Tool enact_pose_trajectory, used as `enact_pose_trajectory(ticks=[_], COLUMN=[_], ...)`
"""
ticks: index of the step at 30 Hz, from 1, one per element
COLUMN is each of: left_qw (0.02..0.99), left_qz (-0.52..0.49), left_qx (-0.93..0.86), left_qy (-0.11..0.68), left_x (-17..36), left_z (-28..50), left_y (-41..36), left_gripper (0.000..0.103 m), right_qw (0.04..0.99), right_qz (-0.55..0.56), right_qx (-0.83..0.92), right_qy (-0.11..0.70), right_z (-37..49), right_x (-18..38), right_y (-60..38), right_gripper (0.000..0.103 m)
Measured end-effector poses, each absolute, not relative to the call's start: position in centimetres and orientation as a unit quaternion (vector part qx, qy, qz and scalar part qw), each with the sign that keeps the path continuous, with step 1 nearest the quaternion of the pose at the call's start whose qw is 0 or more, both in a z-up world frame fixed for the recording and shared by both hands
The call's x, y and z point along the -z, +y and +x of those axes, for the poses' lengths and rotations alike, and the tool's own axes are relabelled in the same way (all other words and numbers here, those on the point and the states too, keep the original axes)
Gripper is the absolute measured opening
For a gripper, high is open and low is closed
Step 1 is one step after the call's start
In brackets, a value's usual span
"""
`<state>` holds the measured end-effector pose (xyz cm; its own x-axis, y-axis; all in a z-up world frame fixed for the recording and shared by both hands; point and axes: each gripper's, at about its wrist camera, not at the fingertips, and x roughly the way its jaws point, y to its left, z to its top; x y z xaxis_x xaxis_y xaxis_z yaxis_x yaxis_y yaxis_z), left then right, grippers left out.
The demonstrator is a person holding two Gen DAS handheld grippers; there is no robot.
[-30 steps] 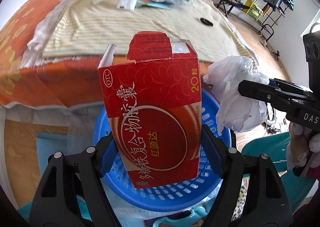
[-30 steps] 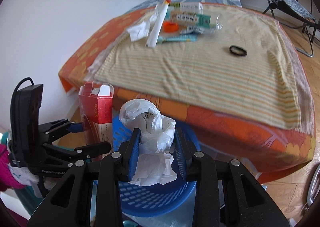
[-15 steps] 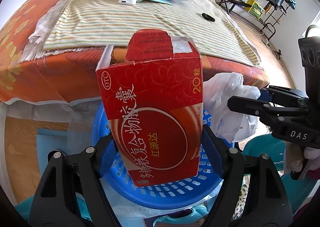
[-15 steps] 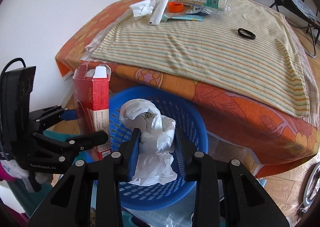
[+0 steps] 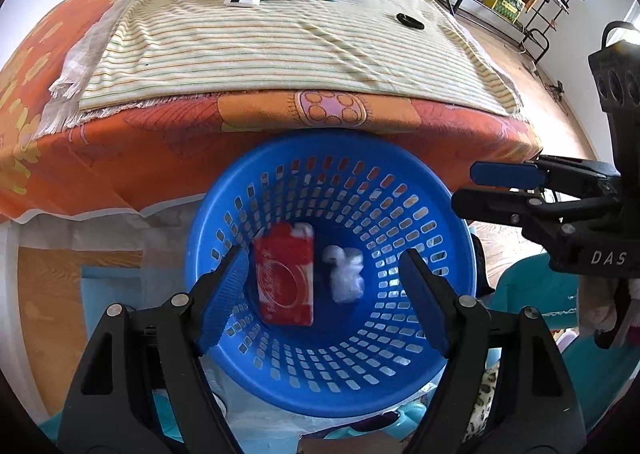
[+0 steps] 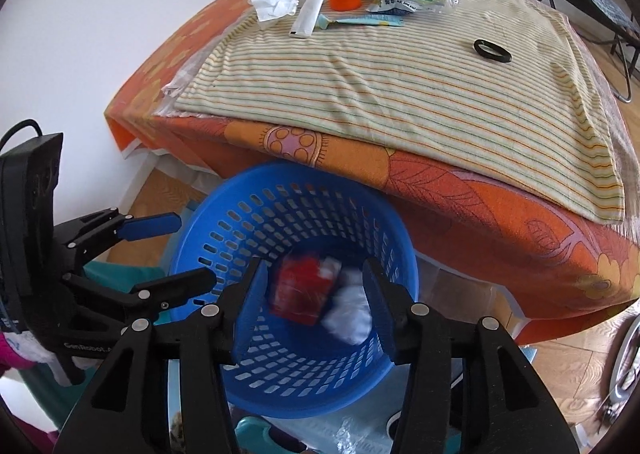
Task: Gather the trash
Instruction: 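Open both grippers to drop the red box and tissue into the basket, then grasp the white plastic bag on the towel with the left gripper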
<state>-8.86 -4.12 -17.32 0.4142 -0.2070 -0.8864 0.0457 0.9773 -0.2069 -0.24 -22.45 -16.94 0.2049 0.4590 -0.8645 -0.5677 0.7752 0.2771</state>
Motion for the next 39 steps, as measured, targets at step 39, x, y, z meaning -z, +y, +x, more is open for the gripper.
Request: enact_pose_trajectory(ticks=[39], left_qw=[0.892], left_qz=[-0.081], left_qx=[0.017], left_qy=[0.444], left_x=[7.9], left_z=[-0.4], left_y=[1.3], left_gripper=[0.08], right_qw=[0.814], right_qz=[-0.007], right_qx=[-0.312], right_qy=[0.49], right_z=[3.8], right_x=[12.2], right_y=[-24.3], right_gripper=[0.055])
